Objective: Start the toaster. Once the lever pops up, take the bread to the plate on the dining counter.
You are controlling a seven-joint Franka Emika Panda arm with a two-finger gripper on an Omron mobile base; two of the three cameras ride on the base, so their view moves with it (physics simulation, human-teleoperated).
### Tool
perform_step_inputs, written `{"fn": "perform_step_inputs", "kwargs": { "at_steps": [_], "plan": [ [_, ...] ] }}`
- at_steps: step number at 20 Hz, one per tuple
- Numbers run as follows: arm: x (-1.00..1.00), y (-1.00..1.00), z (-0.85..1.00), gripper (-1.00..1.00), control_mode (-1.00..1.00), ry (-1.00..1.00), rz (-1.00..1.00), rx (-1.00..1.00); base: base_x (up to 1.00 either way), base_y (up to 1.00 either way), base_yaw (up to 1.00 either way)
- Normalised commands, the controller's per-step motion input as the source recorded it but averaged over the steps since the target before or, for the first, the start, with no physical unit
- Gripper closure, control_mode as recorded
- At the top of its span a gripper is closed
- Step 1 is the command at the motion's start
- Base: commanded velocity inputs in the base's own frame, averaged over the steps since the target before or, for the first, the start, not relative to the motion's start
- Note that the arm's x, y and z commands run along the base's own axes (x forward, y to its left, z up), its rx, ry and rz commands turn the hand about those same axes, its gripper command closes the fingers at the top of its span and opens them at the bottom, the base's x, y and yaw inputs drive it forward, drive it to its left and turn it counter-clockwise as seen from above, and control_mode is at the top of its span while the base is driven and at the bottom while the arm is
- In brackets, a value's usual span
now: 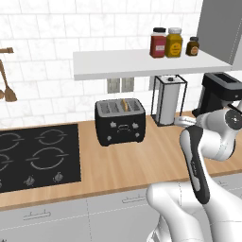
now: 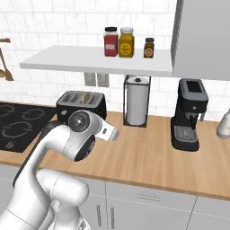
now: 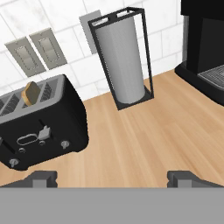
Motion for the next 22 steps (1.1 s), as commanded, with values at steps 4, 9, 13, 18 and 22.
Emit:
{"fn": "perform_step_inputs", "kwargs": {
  "at_steps": [4,9,13,18,22],
  "plan": [
    [0.00,0.00,0.00,-1.00,-1.00,0.00,0.00,0.00,0.00,0.00,0.00],
    [0.00,0.00,0.00,-1.00,-1.00,0.00,0.00,0.00,0.00,0.00,0.00],
    [0.00,0.00,0.00,-1.00,-1.00,0.00,0.00,0.00,0.00,0.00,0.00],
    [0.00,0.00,0.00,-1.00,-1.00,0.00,0.00,0.00,0.00,0.00,0.00],
    [0.00,0.00,0.00,-1.00,-1.00,0.00,0.00,0.00,0.00,0.00,0.00]
  ]
}}
